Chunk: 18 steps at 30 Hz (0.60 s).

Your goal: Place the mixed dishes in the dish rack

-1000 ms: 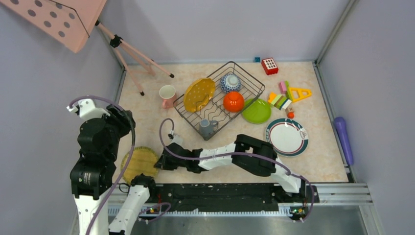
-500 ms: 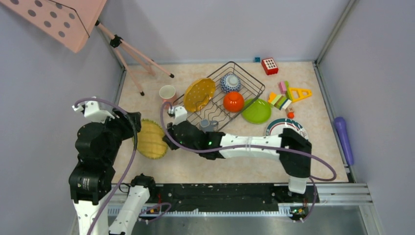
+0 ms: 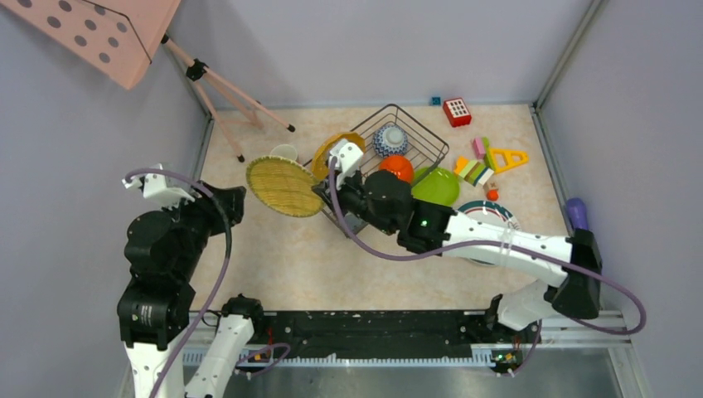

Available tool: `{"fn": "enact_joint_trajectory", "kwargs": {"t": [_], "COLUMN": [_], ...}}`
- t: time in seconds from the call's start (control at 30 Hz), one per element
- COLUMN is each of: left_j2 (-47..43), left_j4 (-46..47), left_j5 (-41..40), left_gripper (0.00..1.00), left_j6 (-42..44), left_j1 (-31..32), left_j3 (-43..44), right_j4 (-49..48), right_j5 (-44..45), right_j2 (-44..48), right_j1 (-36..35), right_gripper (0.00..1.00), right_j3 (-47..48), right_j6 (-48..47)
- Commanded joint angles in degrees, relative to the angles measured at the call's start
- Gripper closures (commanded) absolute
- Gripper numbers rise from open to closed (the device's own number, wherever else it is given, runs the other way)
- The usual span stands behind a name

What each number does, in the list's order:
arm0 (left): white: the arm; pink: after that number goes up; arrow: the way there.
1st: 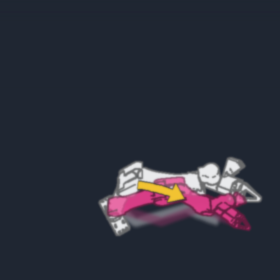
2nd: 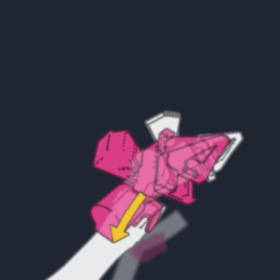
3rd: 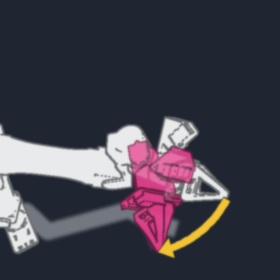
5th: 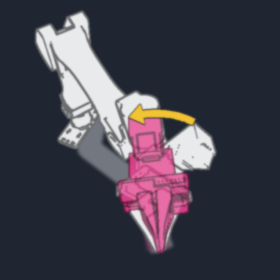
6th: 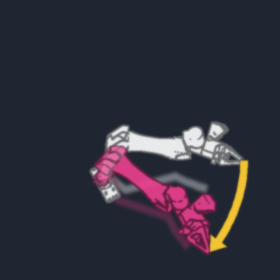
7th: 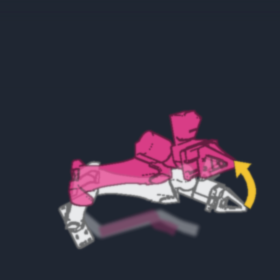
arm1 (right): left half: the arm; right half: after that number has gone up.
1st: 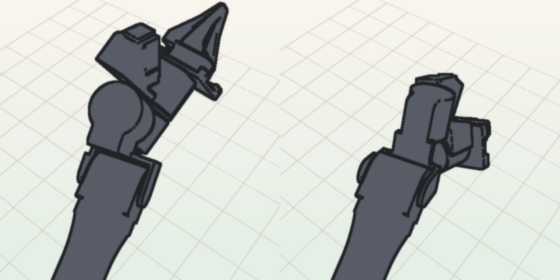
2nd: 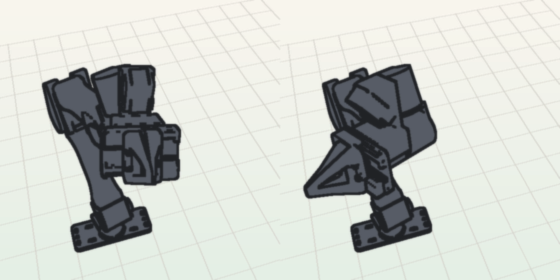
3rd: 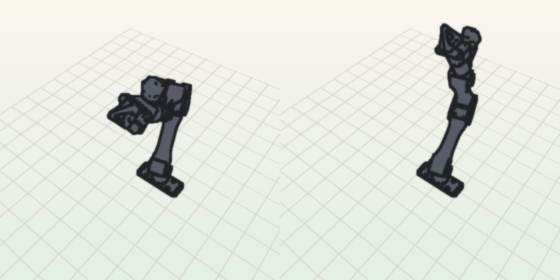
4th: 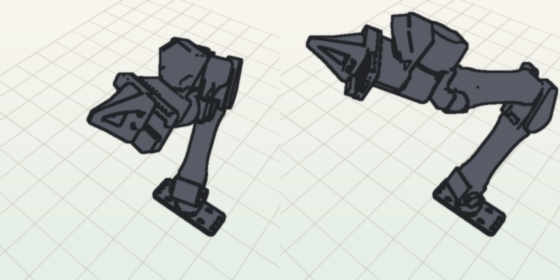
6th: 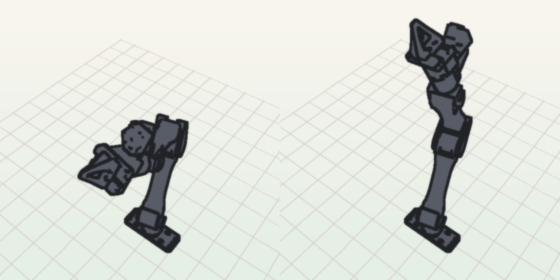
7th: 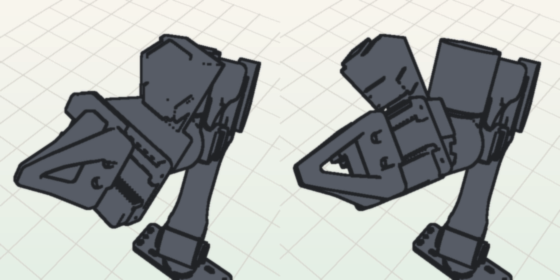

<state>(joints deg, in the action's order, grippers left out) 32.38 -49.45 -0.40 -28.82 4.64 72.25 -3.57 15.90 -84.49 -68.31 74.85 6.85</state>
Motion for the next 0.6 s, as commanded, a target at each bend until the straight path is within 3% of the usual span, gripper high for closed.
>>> {"fn": "enact_joint_trajectory", "kwargs": {"t": [0.0,0.1,0.27,0.37,0.5,0.57], "left_j2": [-0.9,-0.5,-1.0,-1.4,-1.8,-1.3], "left_j4": [5.1,5.3,8.8,11.8,17.7,21.2], "left_j5": [5.1,7.8,14.4,19.3,24.6,27.8], "left_gripper": [0.45,0.45,0.46,0.50,0.62,0.65], "left_j6": [-0.5,-2.4,-11.7,-18.4,-26.2,-30.0], "left_j1": [-0.1,-0.1,-0.1,-0.1,-0.1,-0.1], "left_j3": [-0.1,1.0,2.0,2.2,1.9,1.7], "right_j4": [-3.4,-3.4,-7.3,-6.8,-8.7,-7.3], "right_j5": [-1.6,-6.4,-3.7,-14.2,-27.9,-34.5], "right_j2": [9.9,14.5,17.9,17.3,15.8,14.0], "right_j1": [4.5,8.9,12.6,20.6,26.1,29.5], "right_gripper": [1.00,1.00,1.00,1.00,1.00,1.00], "right_j3": [-1.7,-4.9,-12.3,-13.3,-16.6,-15.4], "right_j6": [-11.4,-15.3,-27.3,-29.0,-41.0,-42.7]}}
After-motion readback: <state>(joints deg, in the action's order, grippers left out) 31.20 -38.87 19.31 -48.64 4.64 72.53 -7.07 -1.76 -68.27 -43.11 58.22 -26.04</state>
